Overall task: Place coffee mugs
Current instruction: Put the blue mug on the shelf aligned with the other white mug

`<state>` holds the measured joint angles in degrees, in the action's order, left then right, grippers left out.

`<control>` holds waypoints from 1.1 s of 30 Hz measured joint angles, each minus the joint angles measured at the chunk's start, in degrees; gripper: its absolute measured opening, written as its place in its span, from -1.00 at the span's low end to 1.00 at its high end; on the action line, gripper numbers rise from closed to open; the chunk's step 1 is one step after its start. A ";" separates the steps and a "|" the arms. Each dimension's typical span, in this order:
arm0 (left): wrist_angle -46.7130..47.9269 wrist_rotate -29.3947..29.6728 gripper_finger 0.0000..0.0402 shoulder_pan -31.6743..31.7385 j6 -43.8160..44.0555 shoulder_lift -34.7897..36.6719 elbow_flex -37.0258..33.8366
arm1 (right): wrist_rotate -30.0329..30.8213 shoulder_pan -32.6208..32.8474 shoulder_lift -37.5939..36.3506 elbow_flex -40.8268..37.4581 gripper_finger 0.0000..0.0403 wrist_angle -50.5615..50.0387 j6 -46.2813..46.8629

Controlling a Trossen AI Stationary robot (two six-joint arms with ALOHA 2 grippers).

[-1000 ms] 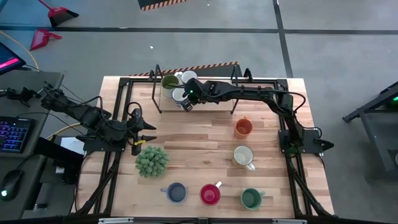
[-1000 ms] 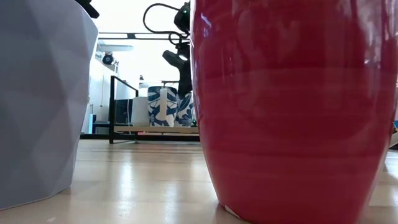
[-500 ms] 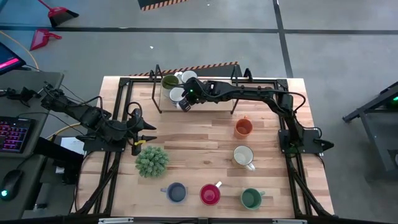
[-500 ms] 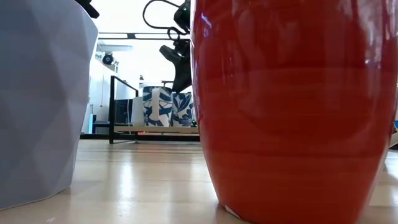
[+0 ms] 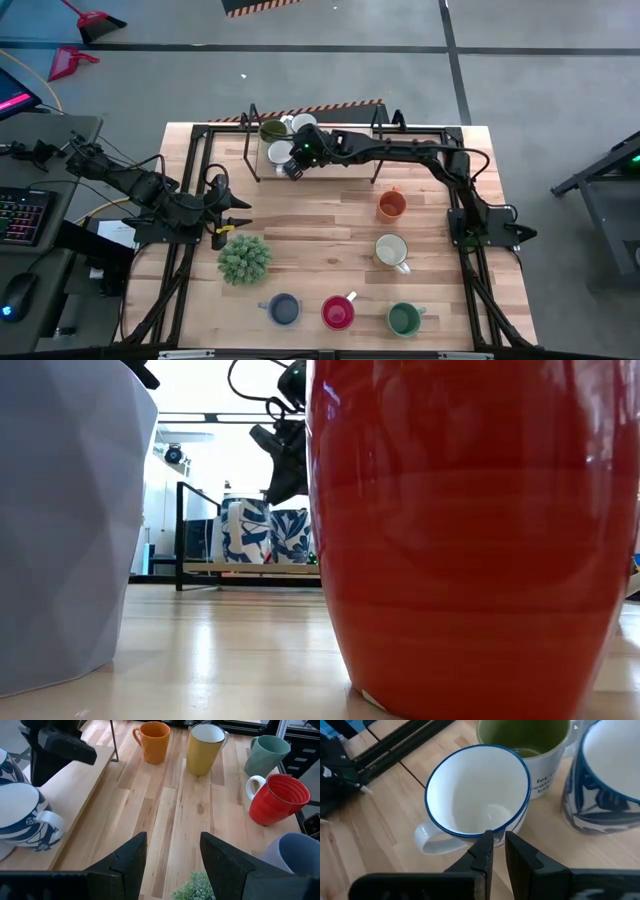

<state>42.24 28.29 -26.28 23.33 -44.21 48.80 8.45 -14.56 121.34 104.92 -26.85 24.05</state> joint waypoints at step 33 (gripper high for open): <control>0.20 0.00 -0.13 0.00 -1.05 0.01 0.02 | 8.61 0.15 0.37 1.29 -0.82 -5.72 1.87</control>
<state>42.44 28.29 -26.28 22.28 -44.21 48.82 17.05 -14.41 121.71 106.21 -32.58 25.92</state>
